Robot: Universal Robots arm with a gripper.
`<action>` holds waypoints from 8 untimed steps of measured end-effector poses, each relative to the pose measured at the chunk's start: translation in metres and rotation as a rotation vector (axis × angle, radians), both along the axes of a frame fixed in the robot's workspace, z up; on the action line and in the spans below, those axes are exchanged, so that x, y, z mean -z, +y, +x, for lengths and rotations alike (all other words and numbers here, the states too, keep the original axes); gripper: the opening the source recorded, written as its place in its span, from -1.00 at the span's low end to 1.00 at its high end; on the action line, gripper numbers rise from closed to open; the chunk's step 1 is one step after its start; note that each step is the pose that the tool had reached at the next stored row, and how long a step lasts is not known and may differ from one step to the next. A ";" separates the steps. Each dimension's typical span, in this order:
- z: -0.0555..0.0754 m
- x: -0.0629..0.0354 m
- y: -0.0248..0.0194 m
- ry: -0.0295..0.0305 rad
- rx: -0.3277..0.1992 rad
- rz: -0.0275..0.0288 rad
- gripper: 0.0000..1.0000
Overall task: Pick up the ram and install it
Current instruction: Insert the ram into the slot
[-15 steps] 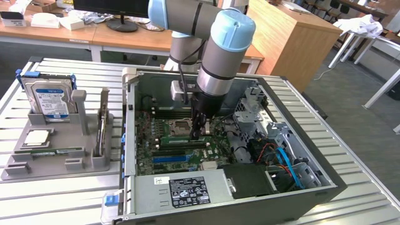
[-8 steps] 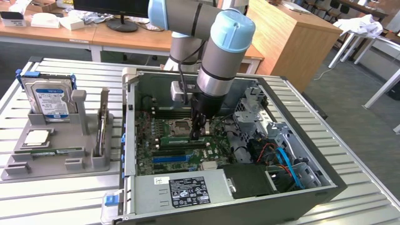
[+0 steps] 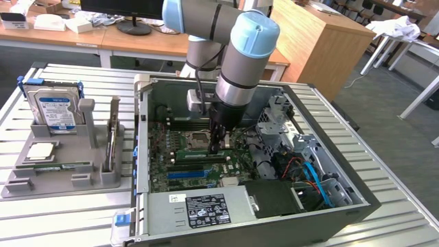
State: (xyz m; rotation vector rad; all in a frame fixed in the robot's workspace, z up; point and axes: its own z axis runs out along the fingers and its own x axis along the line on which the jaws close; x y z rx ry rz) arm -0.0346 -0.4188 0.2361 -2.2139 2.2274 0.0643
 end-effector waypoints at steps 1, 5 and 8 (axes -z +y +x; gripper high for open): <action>0.000 0.0000 0.0000 0.0000 0.000 -0.0001 -0.77; 0.000 0.0008 0.0001 -0.0002 0.000 0.0005 -0.77; 0.000 0.0015 0.0000 0.0000 0.000 -0.0001 -0.77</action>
